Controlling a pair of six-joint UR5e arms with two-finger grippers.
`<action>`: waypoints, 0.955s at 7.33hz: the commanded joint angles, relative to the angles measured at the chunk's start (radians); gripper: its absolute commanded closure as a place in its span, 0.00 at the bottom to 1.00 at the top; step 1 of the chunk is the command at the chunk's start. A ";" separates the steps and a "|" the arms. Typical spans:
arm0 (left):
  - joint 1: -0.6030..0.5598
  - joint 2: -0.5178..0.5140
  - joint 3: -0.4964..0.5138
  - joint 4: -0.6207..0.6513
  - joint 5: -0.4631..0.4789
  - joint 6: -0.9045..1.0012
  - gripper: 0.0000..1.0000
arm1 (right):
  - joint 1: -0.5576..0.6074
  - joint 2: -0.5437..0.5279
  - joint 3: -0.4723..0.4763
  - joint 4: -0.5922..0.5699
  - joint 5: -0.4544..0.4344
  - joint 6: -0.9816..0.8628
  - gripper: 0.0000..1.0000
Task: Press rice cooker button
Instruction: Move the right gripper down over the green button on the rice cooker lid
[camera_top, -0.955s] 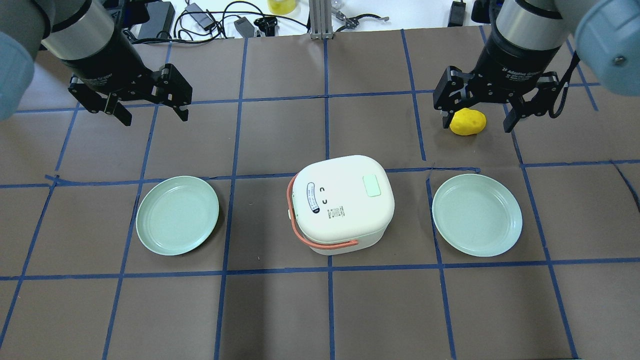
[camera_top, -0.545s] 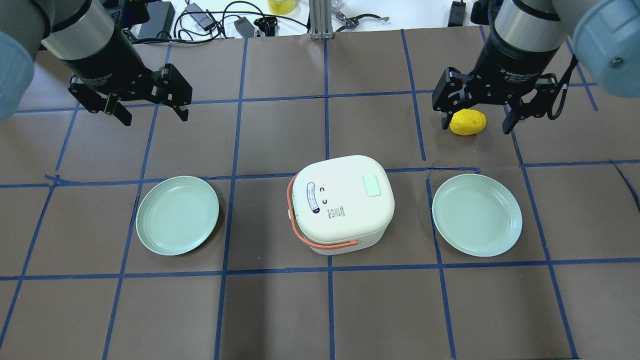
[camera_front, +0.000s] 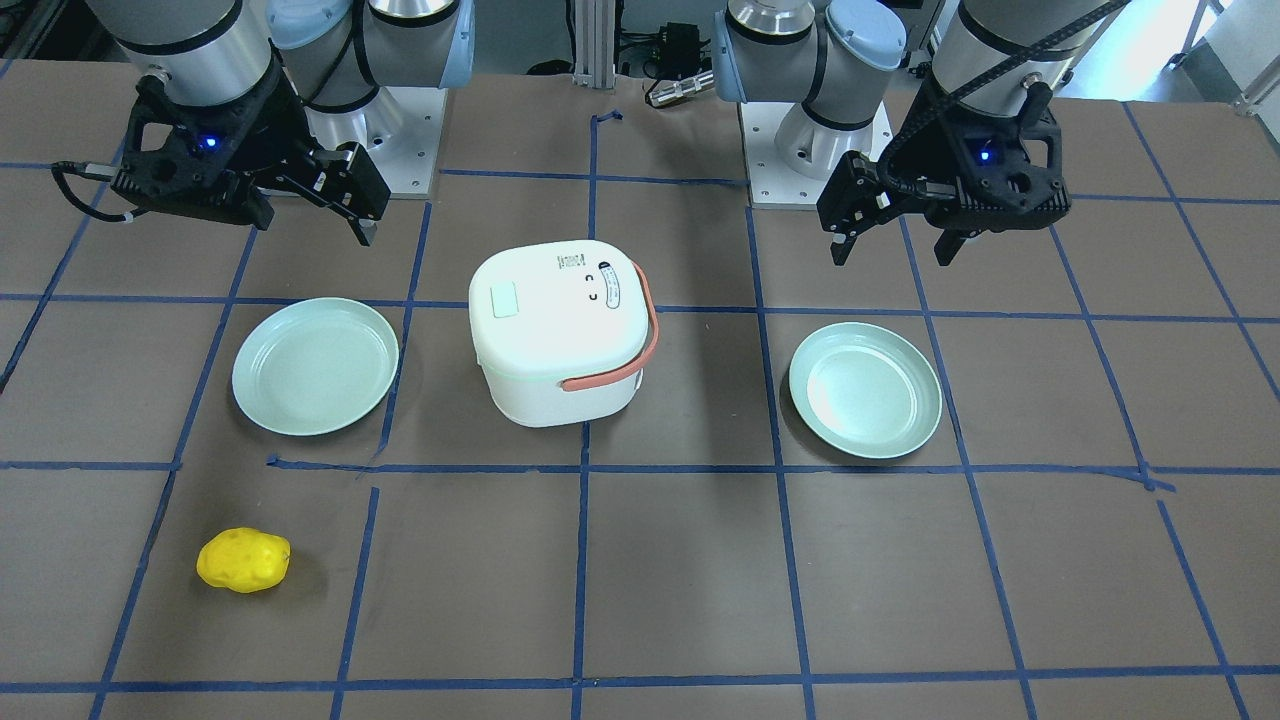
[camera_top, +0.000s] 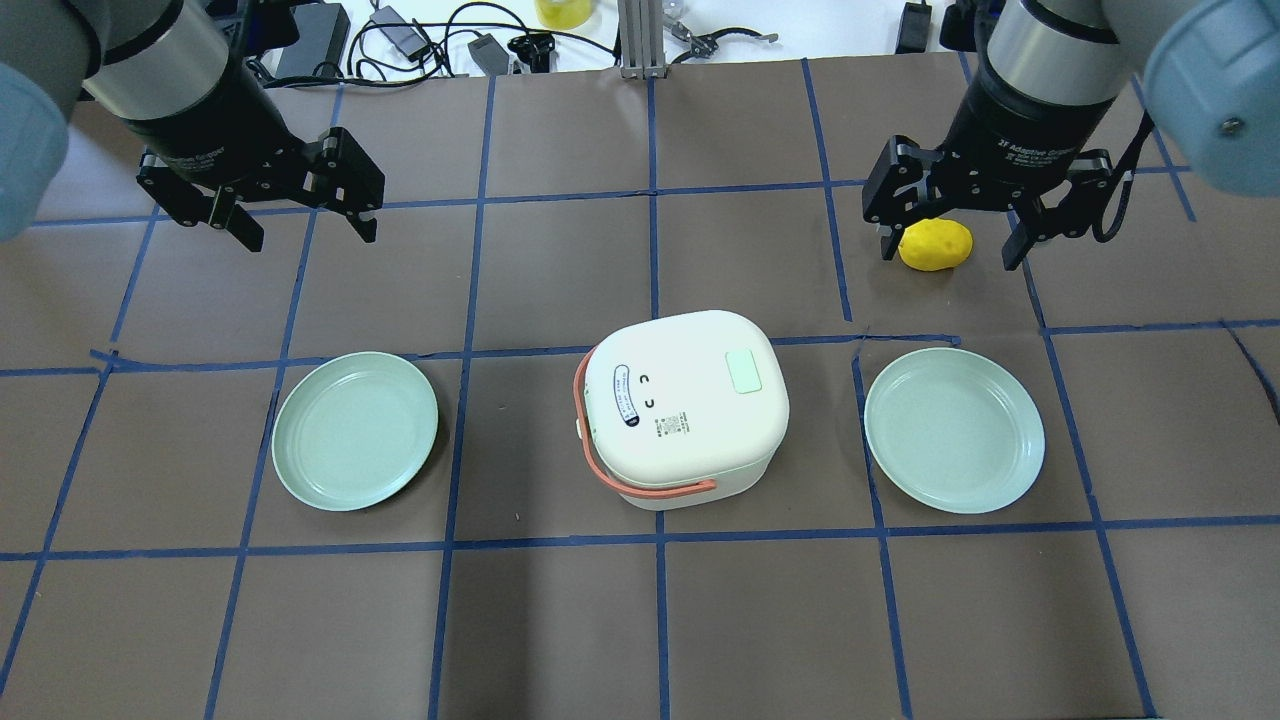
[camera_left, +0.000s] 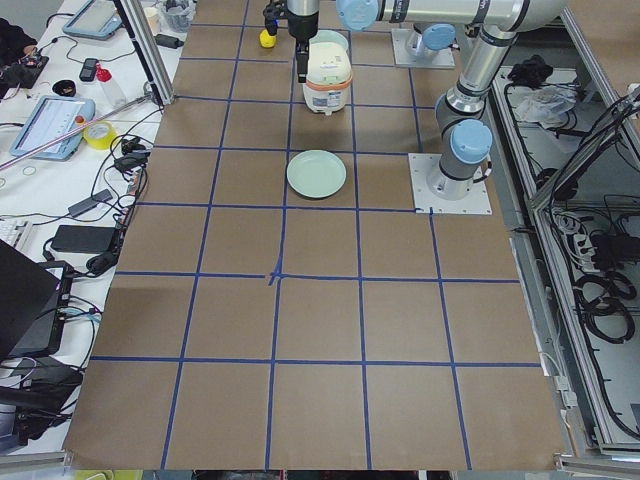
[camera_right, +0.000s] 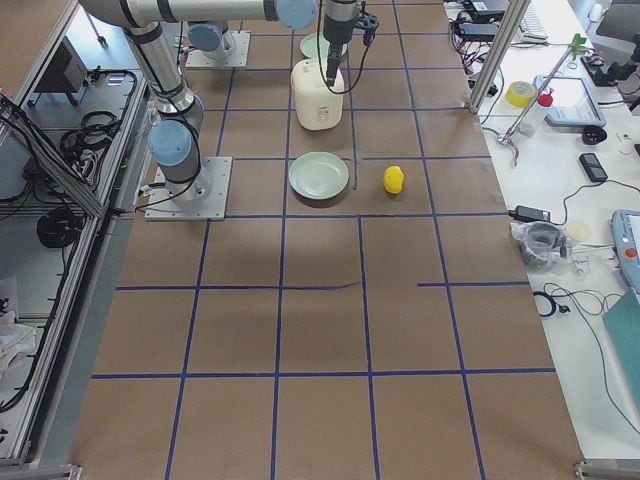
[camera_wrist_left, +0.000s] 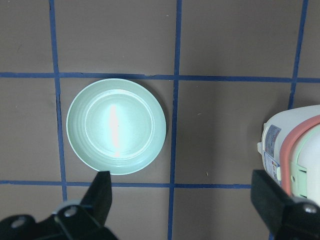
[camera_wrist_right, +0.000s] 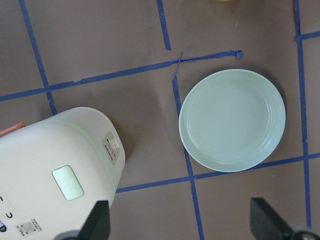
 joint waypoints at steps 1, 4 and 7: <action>0.000 0.000 0.000 0.000 0.000 0.000 0.00 | 0.071 0.024 0.004 -0.012 0.004 0.070 0.51; 0.000 0.000 0.000 0.000 0.000 0.000 0.00 | 0.154 0.066 0.006 -0.027 0.059 0.148 1.00; 0.000 0.000 0.000 0.000 0.000 -0.001 0.00 | 0.174 0.101 0.039 -0.106 0.106 0.150 1.00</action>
